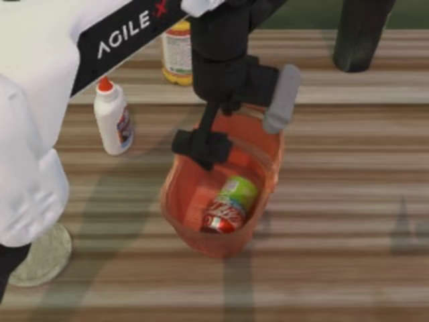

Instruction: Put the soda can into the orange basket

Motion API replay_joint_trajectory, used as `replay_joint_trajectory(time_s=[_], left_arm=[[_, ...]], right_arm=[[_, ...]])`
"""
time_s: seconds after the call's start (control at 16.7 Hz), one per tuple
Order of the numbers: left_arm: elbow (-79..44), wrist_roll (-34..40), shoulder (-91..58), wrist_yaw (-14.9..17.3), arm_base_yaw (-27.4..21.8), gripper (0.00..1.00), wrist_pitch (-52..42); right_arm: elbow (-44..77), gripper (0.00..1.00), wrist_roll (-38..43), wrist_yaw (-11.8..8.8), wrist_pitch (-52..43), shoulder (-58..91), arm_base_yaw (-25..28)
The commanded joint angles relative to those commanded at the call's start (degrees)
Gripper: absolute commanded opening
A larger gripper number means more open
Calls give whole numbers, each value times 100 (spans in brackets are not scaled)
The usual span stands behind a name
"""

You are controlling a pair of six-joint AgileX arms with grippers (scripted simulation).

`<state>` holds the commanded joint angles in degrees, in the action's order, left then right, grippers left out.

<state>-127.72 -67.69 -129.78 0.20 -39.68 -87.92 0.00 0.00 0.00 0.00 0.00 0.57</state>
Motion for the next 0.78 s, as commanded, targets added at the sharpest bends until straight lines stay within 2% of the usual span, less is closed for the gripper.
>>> replay_joint_trajectory(time_s=[0.54,0.78], left_arm=[[541,3,94,-1,-12,100,447],[541,3,94,-1,-12,70,447]], right_arm=[[0,100,0,0,0,0,0],[0,100,0,0,0,0,0]])
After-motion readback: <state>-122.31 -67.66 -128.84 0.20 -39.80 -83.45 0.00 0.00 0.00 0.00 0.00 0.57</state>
